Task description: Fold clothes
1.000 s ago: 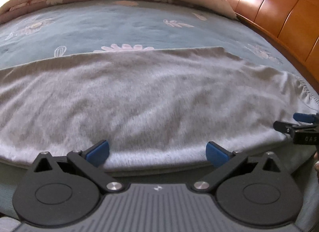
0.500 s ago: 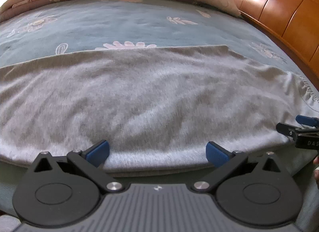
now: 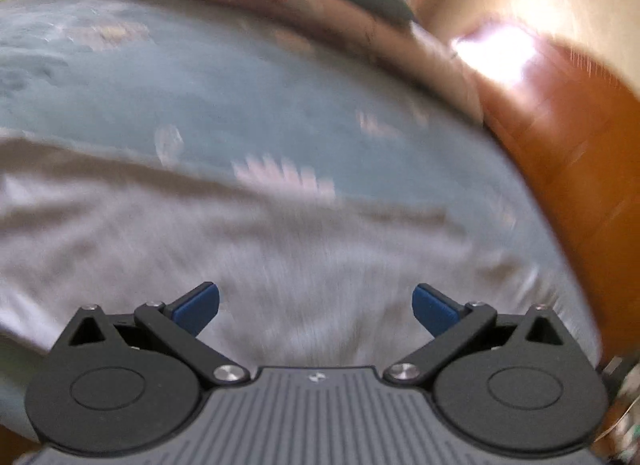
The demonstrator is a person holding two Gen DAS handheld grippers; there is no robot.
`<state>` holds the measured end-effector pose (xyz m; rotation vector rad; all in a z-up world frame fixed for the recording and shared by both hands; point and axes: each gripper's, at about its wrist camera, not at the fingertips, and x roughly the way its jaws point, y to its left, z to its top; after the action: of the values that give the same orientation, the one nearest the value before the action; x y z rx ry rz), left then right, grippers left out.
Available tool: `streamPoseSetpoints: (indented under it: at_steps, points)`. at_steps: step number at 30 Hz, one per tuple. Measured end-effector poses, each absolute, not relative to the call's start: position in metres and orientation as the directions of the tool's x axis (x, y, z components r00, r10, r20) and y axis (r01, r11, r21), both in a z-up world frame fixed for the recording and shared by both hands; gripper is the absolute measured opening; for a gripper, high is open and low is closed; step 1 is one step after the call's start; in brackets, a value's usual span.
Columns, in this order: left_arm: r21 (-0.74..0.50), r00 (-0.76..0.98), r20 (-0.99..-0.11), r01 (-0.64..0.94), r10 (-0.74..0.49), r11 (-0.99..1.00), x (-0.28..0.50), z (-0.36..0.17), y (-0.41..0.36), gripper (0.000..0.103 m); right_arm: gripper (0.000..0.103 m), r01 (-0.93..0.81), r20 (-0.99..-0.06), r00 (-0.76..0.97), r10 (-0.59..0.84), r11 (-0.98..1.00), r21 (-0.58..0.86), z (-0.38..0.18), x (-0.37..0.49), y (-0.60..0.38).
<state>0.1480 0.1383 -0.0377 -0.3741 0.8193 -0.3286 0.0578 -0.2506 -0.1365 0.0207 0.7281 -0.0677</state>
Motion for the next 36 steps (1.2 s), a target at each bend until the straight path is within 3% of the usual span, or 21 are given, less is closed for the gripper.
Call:
streamPoseSetpoints:
  at_steps: [3, 11, 19, 22, 26, 33, 36]
  points:
    - [-0.443, 0.712, -0.590, 0.110, -0.382, 0.890, 0.152, 0.007, 0.182, 0.102, 0.103, 0.070, -0.665, 0.745, -0.055, 0.998, -0.004, -0.137, 0.058, -0.251]
    - [-0.210, 0.822, -0.561, -0.024, -0.100, 0.977, 0.136, 0.081, 0.260, 0.102, 0.103, 0.083, -0.658, 0.751, -0.064, 0.997, -0.003, -0.137, 0.058, -0.249]
    - [-0.144, 0.710, -0.698, -0.274, 0.099, 0.951, 0.140, -0.007, 0.324, 0.102, 0.103, 0.094, -0.668, 0.740, -0.075, 0.996, -0.007, -0.135, 0.060, -0.248]
    - [-0.299, 0.722, -0.692, -0.289, 0.002, 0.909, 0.133, -0.035, 0.350, 0.097, 0.103, 0.101, -0.674, 0.734, -0.083, 0.995, -0.012, -0.134, 0.061, -0.247]
    - [-0.497, 0.734, -0.669, -0.325, -0.116, 0.805, 0.128, -0.066, 0.380, 0.068, 0.103, 0.116, -0.676, 0.730, -0.099, 0.993, -0.020, -0.134, 0.061, -0.244]
    - [-0.623, 0.768, -0.615, -0.335, -0.178, 0.706, 0.109, -0.101, 0.397, 0.064, 0.103, 0.140, -0.681, 0.722, -0.123, 0.990, -0.030, -0.133, 0.063, -0.240]
    - [-0.668, 0.774, -0.600, -0.346, -0.202, 0.659, 0.109, -0.120, 0.408, 0.058, 0.103, 0.149, -0.682, 0.720, -0.127, 0.988, -0.027, -0.134, 0.065, -0.240]
